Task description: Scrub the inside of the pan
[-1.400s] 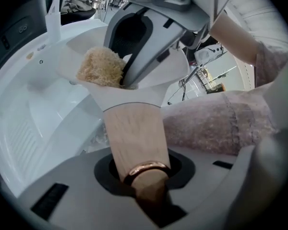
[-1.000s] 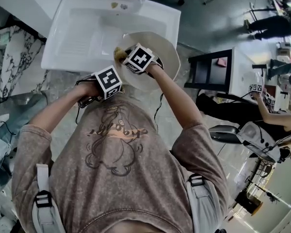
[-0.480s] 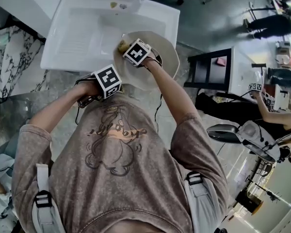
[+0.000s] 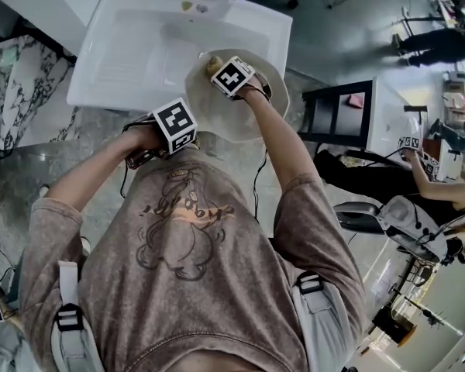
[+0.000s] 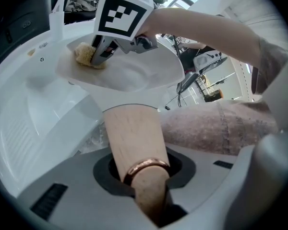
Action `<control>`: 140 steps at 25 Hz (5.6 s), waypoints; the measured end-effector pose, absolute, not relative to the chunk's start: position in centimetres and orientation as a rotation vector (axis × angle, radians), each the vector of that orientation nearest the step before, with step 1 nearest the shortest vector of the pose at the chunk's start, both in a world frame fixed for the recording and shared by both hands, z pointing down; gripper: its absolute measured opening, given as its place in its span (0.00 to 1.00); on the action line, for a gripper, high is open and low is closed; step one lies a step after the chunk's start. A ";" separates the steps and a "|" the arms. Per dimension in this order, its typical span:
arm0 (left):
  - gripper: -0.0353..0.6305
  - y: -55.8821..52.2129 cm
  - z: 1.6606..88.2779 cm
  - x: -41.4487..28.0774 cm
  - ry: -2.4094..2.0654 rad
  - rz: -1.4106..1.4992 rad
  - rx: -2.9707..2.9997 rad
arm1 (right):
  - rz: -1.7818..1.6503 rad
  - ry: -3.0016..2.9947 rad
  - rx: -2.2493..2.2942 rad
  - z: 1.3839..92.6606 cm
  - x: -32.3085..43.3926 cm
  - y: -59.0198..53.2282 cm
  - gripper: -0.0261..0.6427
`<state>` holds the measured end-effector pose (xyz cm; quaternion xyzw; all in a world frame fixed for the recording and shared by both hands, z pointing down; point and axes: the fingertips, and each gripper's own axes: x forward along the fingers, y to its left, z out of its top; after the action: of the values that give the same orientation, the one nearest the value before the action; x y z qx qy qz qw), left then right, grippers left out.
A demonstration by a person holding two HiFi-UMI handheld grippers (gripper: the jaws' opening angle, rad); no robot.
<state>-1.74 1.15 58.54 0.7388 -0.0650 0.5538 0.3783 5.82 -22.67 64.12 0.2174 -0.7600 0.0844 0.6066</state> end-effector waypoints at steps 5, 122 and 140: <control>0.23 1.3 58.5 -1.8 -0.174 1.393 1.879 | 0.141 -1.755 0.470 64.8 7.2 -23.1 0.27; 0.20 1.3 58.3 -0.7 -0.207 1.226 1.831 | 0.448 -1.986 0.627 58.9 8.2 -19.8 0.27; 0.20 -1.8 58.0 -6.9 -0.498 1.048 1.748 | 0.586 -2.246 1.107 49.7 14.4 -16.4 0.28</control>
<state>-6.85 -1.80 58.01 0.7223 -0.2057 0.4331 0.4984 14.41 -16.37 49.74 0.4132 -0.8382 0.2186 0.2809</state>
